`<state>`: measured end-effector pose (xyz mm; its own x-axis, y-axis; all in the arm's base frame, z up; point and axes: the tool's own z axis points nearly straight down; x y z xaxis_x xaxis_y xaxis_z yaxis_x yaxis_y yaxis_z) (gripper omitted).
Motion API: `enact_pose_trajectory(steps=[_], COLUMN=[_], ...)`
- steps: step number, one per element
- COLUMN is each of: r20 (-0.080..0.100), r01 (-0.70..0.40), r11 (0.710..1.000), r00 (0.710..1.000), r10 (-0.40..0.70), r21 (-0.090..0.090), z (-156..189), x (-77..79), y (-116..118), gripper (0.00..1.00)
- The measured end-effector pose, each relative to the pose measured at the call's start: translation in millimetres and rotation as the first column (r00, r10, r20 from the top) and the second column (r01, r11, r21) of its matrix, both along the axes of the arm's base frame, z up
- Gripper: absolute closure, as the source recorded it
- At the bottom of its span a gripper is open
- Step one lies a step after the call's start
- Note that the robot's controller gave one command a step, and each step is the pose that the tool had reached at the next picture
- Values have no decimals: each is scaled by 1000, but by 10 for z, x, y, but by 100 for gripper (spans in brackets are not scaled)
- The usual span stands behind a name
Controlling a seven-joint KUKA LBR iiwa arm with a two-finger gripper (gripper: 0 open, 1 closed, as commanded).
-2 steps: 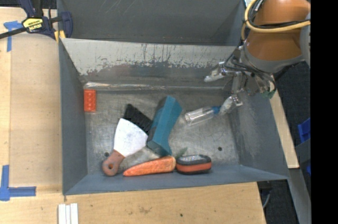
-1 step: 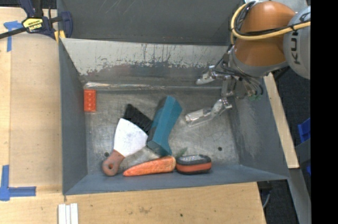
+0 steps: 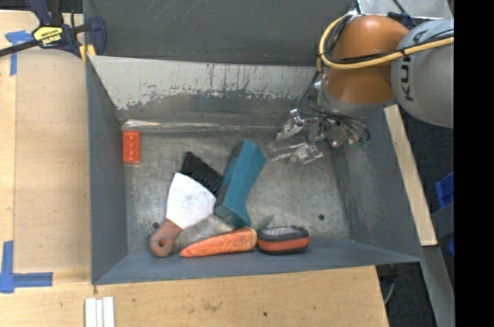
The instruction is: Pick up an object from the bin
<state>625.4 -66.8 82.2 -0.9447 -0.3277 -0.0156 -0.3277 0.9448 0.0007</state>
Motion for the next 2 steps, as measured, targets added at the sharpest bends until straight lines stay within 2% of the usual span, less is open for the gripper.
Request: enact_pose_trajectory(steps=[1, 2], r20=[0, -10], r01=[0, -31], r11=[1000, 1000], r00=[1000, 999], r10=[0, 31], r21=[0, -6], z=[0, 1277], x=[0, 7], y=[-1, -88], gripper=[100, 100])
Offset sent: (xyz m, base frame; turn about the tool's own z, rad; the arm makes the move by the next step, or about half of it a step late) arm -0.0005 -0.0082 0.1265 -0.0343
